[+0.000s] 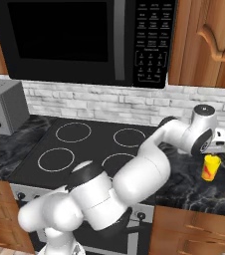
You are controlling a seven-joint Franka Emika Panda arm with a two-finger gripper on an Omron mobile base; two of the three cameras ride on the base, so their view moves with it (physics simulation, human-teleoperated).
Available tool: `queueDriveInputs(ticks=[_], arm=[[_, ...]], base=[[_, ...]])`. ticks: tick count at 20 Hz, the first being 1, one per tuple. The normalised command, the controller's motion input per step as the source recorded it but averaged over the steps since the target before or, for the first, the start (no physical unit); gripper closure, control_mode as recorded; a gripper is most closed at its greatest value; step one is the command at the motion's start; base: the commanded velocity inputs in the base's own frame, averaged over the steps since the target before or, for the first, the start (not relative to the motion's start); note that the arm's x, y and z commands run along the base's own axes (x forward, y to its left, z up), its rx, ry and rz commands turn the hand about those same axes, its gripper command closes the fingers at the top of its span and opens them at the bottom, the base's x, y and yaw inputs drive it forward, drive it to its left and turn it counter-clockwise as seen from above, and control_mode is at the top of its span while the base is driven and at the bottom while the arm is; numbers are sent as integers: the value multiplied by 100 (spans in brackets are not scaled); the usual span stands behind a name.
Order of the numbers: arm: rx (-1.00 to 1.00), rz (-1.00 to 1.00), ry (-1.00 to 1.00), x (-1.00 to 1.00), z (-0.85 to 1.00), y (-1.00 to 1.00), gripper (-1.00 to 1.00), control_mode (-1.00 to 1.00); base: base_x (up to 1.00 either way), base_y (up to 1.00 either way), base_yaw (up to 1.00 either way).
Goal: Pick the cup and bowl from the counter and place them on the counter next to the sink.
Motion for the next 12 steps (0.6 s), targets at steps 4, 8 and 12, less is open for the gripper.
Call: queueDriveInputs(ticks=[4, 8, 12], arm=[[0, -1, 0, 32, -11, 2, -100, -100], [0, 0, 0, 26, -15, 0, -100, -100], [0, 0, 3, 18, -13, 0, -100, -100]], base=[[0, 0, 0], [0, 0, 0], [0, 0, 0]])
